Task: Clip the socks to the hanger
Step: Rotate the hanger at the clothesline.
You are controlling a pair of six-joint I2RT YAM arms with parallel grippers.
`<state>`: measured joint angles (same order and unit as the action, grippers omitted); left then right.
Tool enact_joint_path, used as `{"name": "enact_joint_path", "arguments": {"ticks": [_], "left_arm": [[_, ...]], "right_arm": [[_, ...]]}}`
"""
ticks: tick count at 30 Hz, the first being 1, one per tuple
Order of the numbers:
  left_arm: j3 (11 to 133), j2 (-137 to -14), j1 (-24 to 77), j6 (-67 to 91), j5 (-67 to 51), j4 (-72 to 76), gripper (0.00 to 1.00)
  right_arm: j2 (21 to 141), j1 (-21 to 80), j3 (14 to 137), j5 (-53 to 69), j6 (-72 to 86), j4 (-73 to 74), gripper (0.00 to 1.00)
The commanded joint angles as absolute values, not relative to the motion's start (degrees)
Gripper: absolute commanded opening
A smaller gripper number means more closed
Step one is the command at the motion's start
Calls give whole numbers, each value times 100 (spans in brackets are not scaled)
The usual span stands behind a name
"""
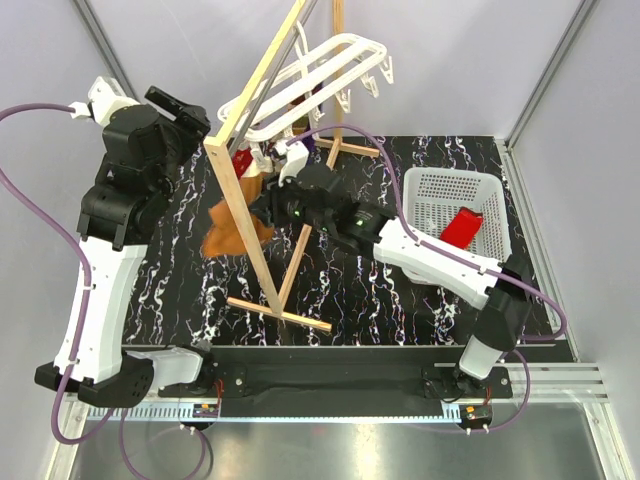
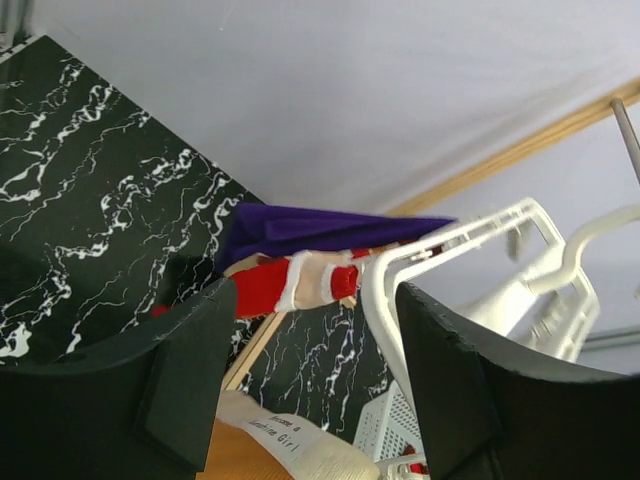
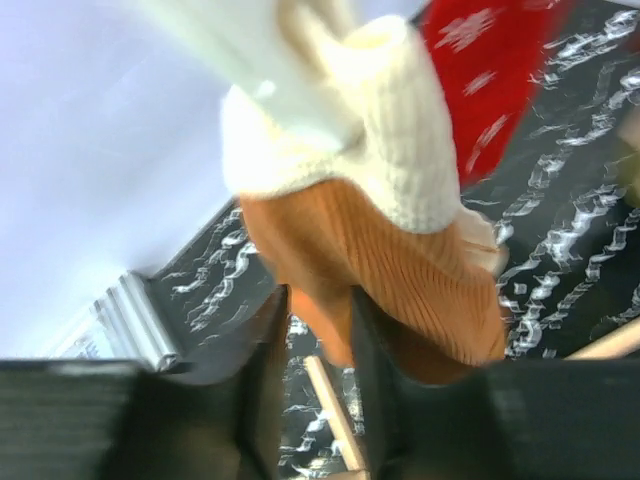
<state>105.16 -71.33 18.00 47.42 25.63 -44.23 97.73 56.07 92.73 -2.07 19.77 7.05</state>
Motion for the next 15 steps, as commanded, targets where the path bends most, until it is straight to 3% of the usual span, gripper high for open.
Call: {"name": "enact_joint_path", "arguments": {"ticks": [1, 8, 15], "left_arm": [[10775, -7084, 1793, 4930, 3050, -4430, 70], [10802, -7075, 1793, 4527, 2585, -4193, 68], [10890, -7075, 1775, 3990, 1732, -3859, 65]], "right_arm": [[9817, 5695, 9632, -176, 2153, 280, 43], [9308, 5695, 9528, -492, 1890, 1246, 68], [8333, 5687, 8834, -1482, 1758, 2407, 71]]}}
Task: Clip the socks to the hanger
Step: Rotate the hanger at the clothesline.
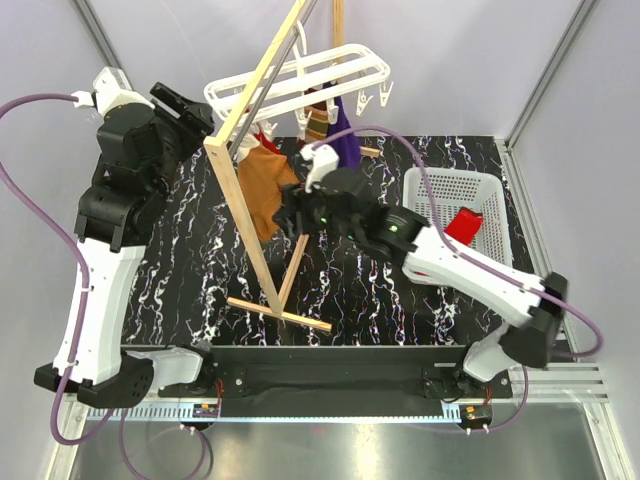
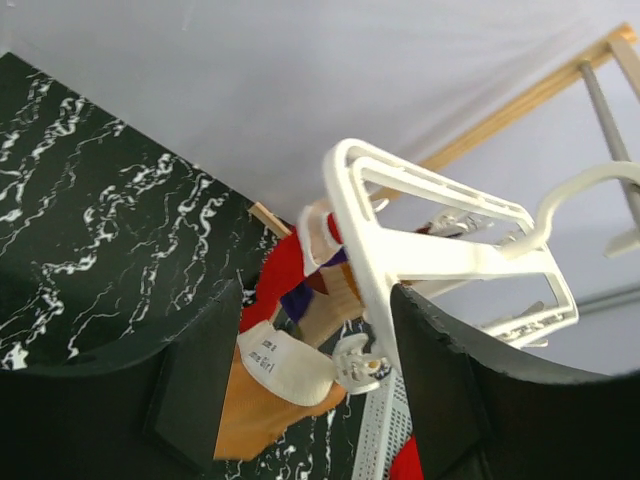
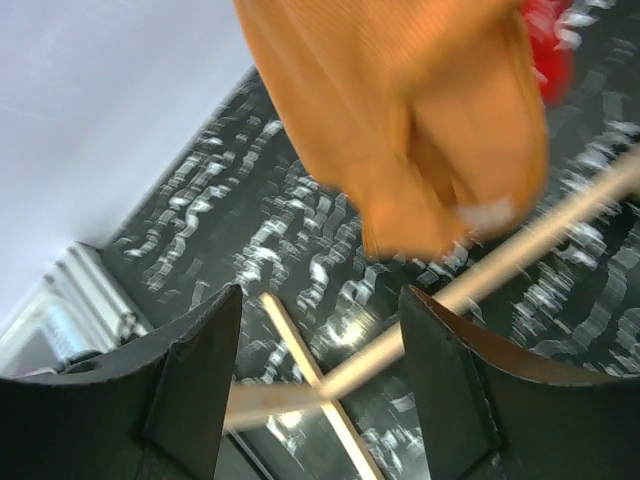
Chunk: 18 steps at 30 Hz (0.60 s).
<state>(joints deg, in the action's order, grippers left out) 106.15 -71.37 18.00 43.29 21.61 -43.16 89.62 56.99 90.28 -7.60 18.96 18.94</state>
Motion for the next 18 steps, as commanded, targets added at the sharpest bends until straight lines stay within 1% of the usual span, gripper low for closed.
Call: {"name": "enact_joint_path", "arguments": {"ticks": [1, 3, 7, 9, 12, 16, 17, 18], "left_arm": [[10881, -7075, 1767, 3973, 1679, -3806, 65], [10863, -7075, 1758, 3938, 1617, -3657, 64], [11108, -7084, 1740, 3762, 1521, -3726, 62], [11267, -7075, 1731, 3753, 1329, -3858, 57], [11452, -7075, 1731, 4024, 977, -4007, 52], [11654, -7110, 1732, 4525, 940, -4403, 47], [11715, -7128, 1731, 4648, 1010, -4612, 47], [11759, -7137, 1731, 4780, 1089, -4762, 47]], "right_arm": [[8097, 5687, 8633, -1668, 1775, 2469, 71], [7911, 5660, 8482, -2159, 1819, 2636, 70], [7699, 5468, 8533, -2338, 1881, 2865, 68], [7708, 5397, 8622, -2320, 1881, 2918, 67], [7822, 5274, 8841, -2242, 1890, 2971, 61], [7998, 5151, 9035, -1996, 1925, 2770, 45], [8007, 5116, 9035, -1725, 1916, 2490, 38], [8016, 5098, 9035, -1566, 1916, 2331, 37]]}}
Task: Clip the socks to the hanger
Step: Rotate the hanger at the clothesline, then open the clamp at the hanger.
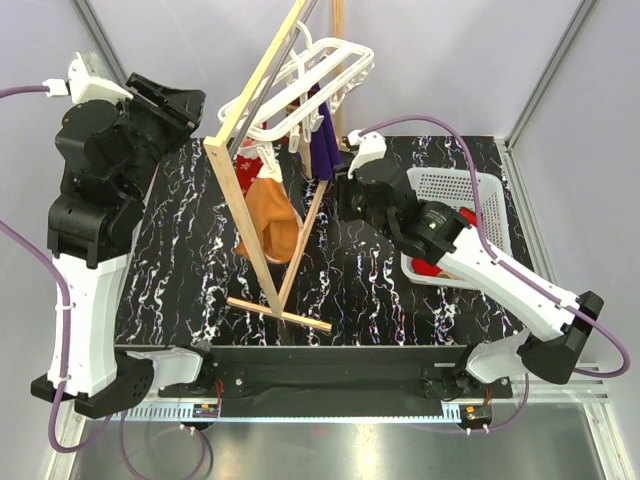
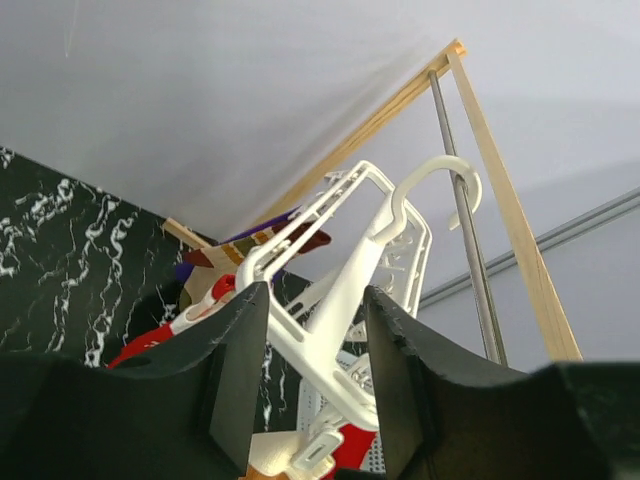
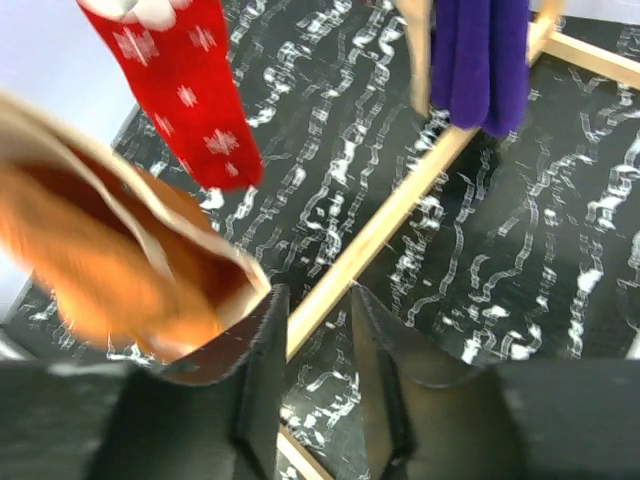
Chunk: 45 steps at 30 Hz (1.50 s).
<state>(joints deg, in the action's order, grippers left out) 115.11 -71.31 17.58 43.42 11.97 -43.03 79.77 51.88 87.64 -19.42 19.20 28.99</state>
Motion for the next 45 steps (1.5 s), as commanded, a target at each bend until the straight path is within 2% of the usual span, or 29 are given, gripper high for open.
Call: {"name": "enact_joint_path", "arguments": {"ticks": [1, 6, 15, 22, 29, 30, 32, 34, 37, 41, 45], "left_arm": [[11777, -7145, 1731, 5103, 1159, -4903, 47], [11813, -7181, 1723, 5985, 1397, -5589, 45], [11830, -7189, 1723, 6196, 1933, -5932, 48], [11883, -7216, 1705, 6222, 1942, -6020, 47], [11813, -7216, 1705, 6363, 2118, -6144, 44], [11752, -7216, 1705, 6363, 2075, -6083, 43], [11471, -7207, 1705, 6285, 1778, -5776, 35], [11112, -7198, 1705, 6197, 1539, -5312, 23], [10584, -7207, 1652, 6056, 680, -4652, 15], [10249, -7216, 1582, 6064, 80, -4167, 8], [9915, -7207, 1582, 6047, -377, -3605, 7]], "right_arm": [[8042, 5089, 9079, -1408, 1916, 2190, 36], [8393, 5054, 9849, -941, 1706, 1731, 35], [9799, 5036, 11837, -326, 1354, 2294, 33], [10950, 5045, 12769, 307, 1564, 2083, 34], [11724, 4975, 13719, 334, 1661, 2118, 36], [11716, 4957, 13737, 334, 1679, 2153, 36], [11637, 4957, 13607, 317, 1705, 2250, 38], [11392, 4948, 13387, 238, 1722, 2329, 40], [10891, 4948, 12519, 36, 1801, 2294, 43], [10363, 4913, 11937, -255, 1863, 2259, 44], [10143, 4887, 11830, -273, 1916, 2381, 44]]}}
